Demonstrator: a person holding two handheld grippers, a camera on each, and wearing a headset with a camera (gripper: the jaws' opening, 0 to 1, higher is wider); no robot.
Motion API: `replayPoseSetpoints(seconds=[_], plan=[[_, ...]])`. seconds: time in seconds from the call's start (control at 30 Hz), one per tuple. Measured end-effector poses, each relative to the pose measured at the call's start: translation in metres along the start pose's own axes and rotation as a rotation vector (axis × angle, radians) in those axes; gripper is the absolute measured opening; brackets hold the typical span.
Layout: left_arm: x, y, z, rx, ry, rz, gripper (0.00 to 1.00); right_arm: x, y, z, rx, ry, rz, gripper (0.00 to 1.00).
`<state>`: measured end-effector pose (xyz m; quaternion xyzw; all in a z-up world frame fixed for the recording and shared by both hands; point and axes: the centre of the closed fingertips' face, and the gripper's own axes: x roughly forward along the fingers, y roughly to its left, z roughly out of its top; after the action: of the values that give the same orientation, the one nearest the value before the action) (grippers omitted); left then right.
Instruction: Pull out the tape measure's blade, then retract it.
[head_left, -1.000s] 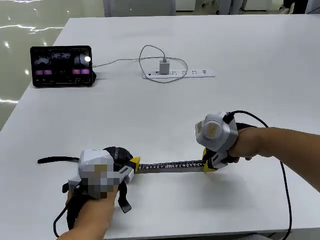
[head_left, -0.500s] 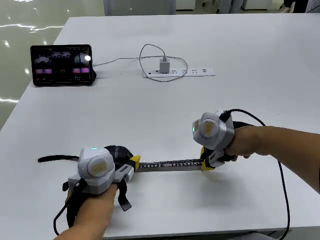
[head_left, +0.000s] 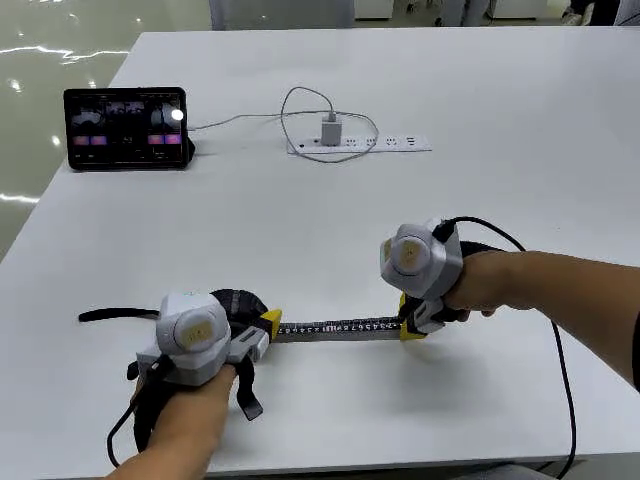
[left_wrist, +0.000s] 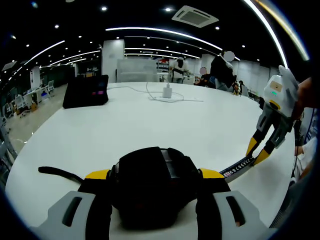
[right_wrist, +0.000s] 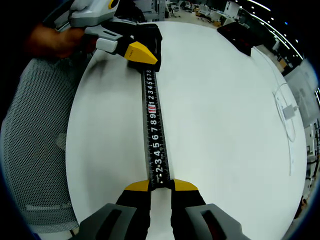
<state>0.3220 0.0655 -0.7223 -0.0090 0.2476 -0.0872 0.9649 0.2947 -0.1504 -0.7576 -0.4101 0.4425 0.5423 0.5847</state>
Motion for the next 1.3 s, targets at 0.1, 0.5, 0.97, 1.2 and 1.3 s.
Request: replayPoseSetpoints(seconds=[0.1, 0.5, 0.97, 1.2, 1.3], plan=[[0.000, 0.000, 0.000, -0.001, 0.000, -0.001, 0.64, 0.000, 0.000, 0.001, -0.001, -0.001, 0.000, 0.11], [0.001, 0.001, 0.001, 0.003, -0.001, 0.001, 0.65, 0.001, 0.000, 0.006, 0.008, -0.009, 0.002, 0.11], [0.002, 0.001, 0.001, 0.016, 0.002, -0.001, 0.65, 0.003, 0.000, 0.011, 0.008, -0.015, 0.003, 0.12], [0.001, 0.001, 0.000, 0.012, -0.002, -0.003, 0.64, 0.004, 0.000, 0.013, 0.016, -0.006, 0.002, 0.11], [0.001, 0.001, 0.000, 0.012, -0.001, -0.004, 0.64, 0.004, 0.000, 0.014, 0.016, -0.008, 0.001, 0.11]])
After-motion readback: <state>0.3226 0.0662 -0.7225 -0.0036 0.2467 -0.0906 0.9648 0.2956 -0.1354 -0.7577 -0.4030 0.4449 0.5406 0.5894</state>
